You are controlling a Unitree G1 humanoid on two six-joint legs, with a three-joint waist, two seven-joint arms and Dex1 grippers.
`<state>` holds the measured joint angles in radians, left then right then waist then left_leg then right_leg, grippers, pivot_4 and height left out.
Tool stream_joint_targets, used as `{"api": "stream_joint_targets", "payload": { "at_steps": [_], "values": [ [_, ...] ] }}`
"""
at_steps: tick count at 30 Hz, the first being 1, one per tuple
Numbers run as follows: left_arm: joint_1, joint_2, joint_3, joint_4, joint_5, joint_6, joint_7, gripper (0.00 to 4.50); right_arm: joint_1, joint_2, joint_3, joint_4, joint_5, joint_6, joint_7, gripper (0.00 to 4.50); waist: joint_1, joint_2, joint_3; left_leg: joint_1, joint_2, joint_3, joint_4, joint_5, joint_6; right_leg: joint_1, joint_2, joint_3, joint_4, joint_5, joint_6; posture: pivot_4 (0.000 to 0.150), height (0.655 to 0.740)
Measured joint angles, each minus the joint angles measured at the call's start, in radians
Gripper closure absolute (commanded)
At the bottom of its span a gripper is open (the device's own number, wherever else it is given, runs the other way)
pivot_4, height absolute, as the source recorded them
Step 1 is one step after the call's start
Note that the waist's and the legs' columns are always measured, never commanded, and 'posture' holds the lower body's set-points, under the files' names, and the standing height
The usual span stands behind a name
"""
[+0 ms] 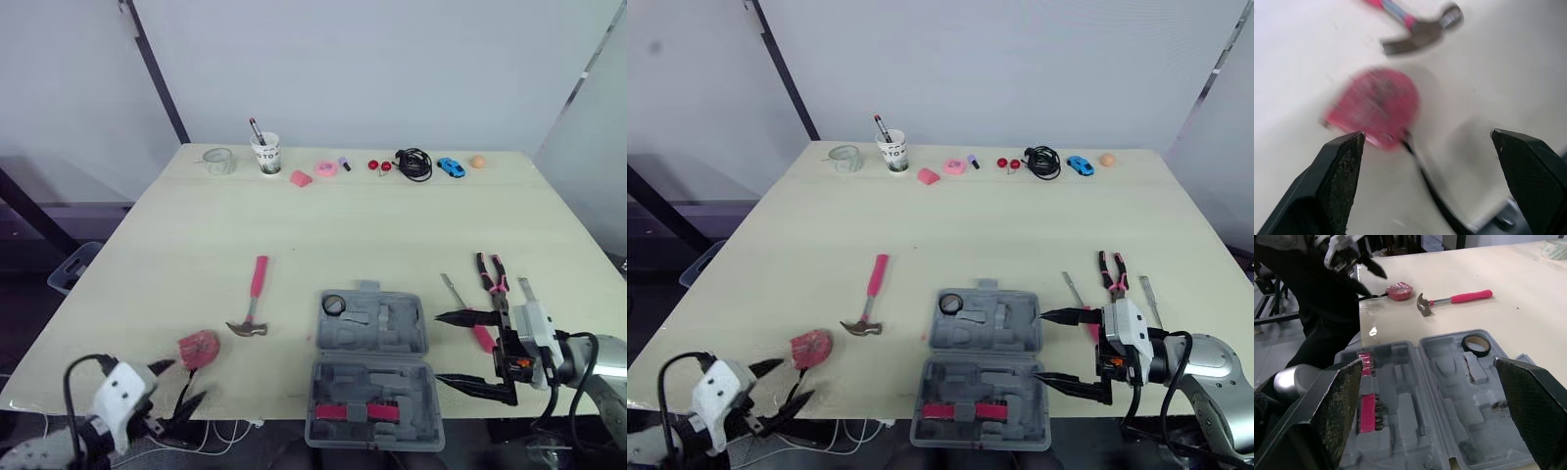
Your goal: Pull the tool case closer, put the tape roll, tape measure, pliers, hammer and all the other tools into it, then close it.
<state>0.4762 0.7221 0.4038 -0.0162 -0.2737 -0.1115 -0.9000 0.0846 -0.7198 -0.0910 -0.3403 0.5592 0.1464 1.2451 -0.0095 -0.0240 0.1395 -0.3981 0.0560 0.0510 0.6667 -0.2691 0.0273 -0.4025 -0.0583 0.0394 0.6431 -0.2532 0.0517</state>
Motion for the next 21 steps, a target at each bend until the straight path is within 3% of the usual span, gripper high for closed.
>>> {"api": "stream_joint_targets", "payload": {
  "at_steps": [6,14,21],
  "values": [
    [-0.218,0.104,-0.06,0.22,0.006,-0.082,-0.149,0.09,-0.004,0.018,0.009,0.001,-0.005,-0.006,-0.014,0.0,0.004,0.0,0.0,0.0,0.0,0.0,0.0,0.0,0.0,0.0,0.006,-0.001,0.0,0.0,0.0,0.15,0.74],
    [-0.483,0.151,-0.204,0.523,0.07,-0.158,-0.306,0.09,-0.005,0.017,0.01,-0.001,-0.01,-0.007,-0.03,0.0,0.001,-0.002,0.001,0.0,-0.002,0.006,0.0,0.0,0.0,0.001,0.009,-0.001,0.001,0.0,0.001,0.15,0.74],
    [-0.597,0.147,-0.269,0.694,0.118,-0.204,-0.34,0.09,0.003,0.016,0.003,-0.008,-0.01,-0.007,-0.049,0.0,0.0,-0.002,0.001,0.0,-0.001,0.007,0.001,0.0,0.0,0.001,0.01,-0.001,0.002,0.001,0.001,0.15,0.74]
  ]
}}
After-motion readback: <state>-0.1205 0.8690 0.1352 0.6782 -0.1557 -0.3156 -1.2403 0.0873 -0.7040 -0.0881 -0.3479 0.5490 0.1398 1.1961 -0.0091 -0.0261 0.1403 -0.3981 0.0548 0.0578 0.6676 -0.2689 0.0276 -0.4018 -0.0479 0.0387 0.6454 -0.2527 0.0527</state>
